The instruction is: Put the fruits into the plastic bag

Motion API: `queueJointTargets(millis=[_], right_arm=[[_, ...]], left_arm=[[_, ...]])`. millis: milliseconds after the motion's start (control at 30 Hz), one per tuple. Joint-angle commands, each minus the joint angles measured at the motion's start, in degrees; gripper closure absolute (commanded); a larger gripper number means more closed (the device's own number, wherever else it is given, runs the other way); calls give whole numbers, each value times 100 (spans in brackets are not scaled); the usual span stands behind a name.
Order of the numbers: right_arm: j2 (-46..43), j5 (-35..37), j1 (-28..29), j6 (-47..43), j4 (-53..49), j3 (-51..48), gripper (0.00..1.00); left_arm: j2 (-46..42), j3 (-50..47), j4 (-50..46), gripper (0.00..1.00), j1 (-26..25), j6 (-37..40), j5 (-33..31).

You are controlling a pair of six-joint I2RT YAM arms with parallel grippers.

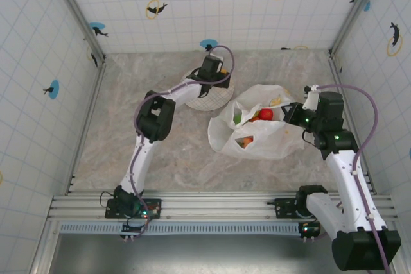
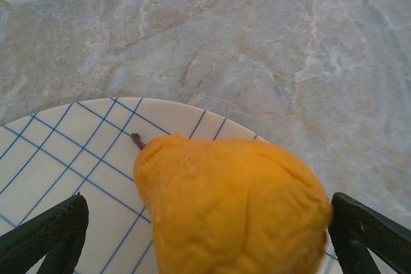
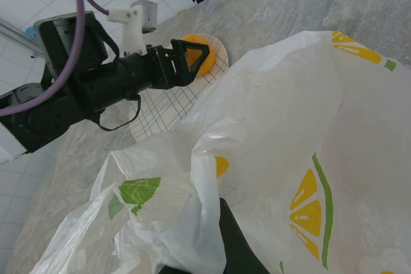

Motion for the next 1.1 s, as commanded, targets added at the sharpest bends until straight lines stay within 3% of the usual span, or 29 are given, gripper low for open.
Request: queueJointTargets(millis=[0,567,767,1067], right_arm=[[2,-28,5,-83,74,-54,100],[-65,-28,14,22,114,-127,100],[-77,-53,23,95,174,-127,100],[-149,-94,54,166,209,-88,100]], left_arm=[[288,409,-210,3,-18,381,-243],[245,470,-191,29,-30,809,-541],[-624,-383,-39,32,-25,672,-522],[-3123,-3098,621,34,-30,-144,64]])
